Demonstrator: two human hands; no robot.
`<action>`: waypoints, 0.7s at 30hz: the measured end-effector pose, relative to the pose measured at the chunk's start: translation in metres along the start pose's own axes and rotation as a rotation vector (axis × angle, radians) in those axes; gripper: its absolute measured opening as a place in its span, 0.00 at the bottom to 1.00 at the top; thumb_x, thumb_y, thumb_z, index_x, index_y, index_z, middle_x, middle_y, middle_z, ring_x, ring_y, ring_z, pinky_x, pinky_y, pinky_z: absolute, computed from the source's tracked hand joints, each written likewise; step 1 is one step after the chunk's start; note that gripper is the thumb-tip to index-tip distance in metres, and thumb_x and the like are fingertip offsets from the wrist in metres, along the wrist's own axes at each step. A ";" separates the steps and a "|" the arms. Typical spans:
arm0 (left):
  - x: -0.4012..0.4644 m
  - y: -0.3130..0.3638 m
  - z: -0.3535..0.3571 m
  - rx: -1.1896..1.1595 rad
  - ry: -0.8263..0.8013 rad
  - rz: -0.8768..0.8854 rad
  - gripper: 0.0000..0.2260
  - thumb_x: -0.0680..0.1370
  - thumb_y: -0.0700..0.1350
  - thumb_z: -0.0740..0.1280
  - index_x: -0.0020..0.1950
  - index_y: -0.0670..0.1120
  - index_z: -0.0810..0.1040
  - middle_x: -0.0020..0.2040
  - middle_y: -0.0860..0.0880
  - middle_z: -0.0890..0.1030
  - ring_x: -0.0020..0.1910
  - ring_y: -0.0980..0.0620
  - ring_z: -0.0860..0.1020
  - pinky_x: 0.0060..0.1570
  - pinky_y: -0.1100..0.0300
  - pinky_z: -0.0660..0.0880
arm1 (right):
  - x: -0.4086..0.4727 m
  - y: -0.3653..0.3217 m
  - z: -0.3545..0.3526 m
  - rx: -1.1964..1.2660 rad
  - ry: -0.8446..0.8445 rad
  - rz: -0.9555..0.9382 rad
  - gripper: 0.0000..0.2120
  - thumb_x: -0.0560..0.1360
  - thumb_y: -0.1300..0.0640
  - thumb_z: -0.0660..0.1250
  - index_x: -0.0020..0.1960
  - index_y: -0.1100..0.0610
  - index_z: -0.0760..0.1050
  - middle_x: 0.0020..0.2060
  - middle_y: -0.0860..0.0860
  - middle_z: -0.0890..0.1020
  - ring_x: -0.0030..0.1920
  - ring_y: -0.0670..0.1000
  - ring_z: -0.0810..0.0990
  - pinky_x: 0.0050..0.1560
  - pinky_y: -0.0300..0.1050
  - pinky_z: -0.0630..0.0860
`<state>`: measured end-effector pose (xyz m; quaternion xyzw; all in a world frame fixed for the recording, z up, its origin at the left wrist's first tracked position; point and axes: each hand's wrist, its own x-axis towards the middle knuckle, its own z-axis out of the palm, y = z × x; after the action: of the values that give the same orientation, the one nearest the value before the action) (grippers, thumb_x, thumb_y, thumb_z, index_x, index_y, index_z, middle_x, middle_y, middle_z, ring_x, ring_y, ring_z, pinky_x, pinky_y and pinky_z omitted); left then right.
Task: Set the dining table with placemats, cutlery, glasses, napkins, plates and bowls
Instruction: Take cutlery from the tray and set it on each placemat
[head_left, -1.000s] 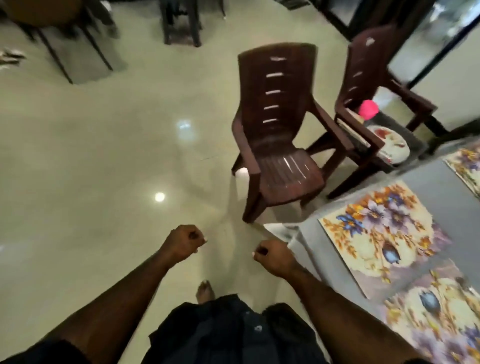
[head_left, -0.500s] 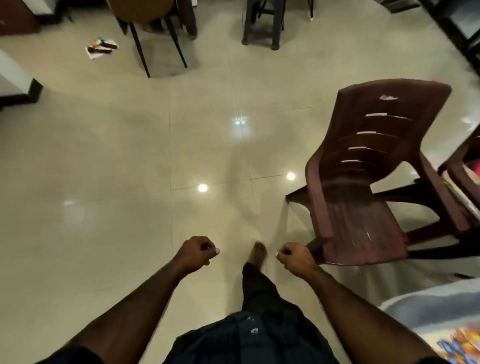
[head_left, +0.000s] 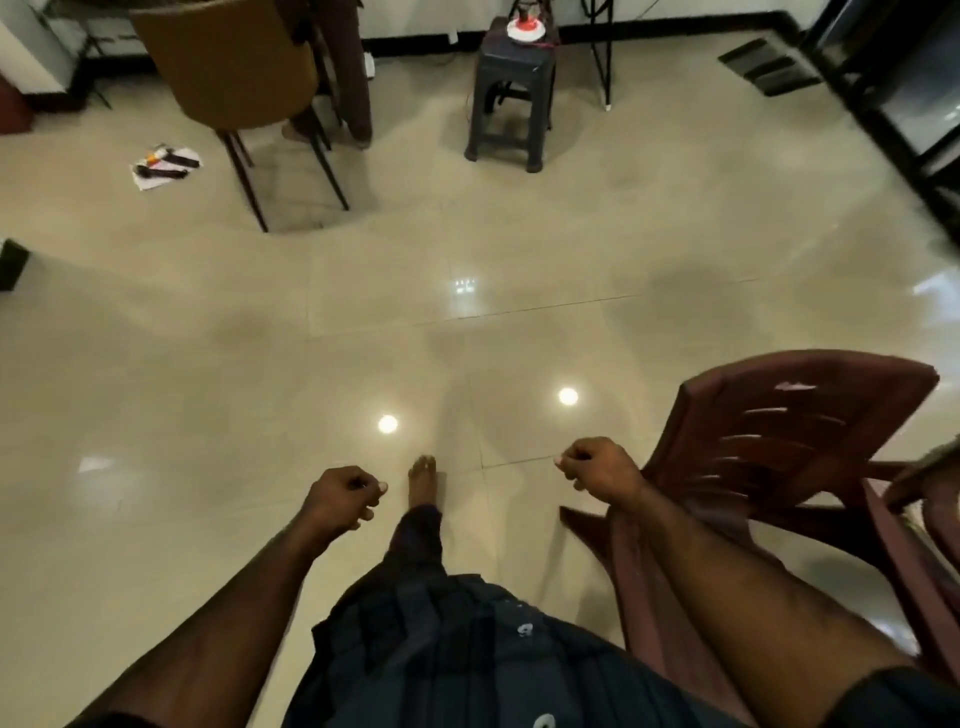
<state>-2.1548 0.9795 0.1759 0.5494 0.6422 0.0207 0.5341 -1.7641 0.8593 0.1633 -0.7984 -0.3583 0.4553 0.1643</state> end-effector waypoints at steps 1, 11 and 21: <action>0.028 0.019 -0.002 0.017 -0.011 0.008 0.07 0.80 0.45 0.75 0.47 0.42 0.84 0.43 0.42 0.86 0.37 0.47 0.83 0.36 0.56 0.77 | 0.020 -0.012 -0.011 0.041 0.007 0.008 0.11 0.77 0.48 0.74 0.42 0.54 0.82 0.36 0.50 0.86 0.37 0.52 0.86 0.41 0.48 0.81; 0.257 0.306 0.018 0.376 -0.336 0.276 0.08 0.78 0.49 0.76 0.45 0.45 0.84 0.39 0.47 0.86 0.38 0.47 0.86 0.38 0.54 0.79 | 0.156 -0.071 -0.107 0.399 0.172 0.278 0.11 0.79 0.50 0.73 0.49 0.59 0.83 0.42 0.52 0.85 0.39 0.49 0.83 0.31 0.34 0.73; 0.400 0.534 0.173 0.495 -0.484 0.366 0.07 0.78 0.47 0.76 0.45 0.44 0.84 0.40 0.43 0.86 0.36 0.48 0.84 0.34 0.56 0.76 | 0.295 -0.009 -0.267 0.551 0.250 0.427 0.10 0.79 0.51 0.73 0.47 0.59 0.82 0.40 0.53 0.85 0.36 0.50 0.82 0.27 0.34 0.71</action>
<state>-1.5969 1.3846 0.1641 0.7562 0.3744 -0.1702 0.5089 -1.4457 1.0960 0.1306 -0.8303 -0.0247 0.4577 0.3170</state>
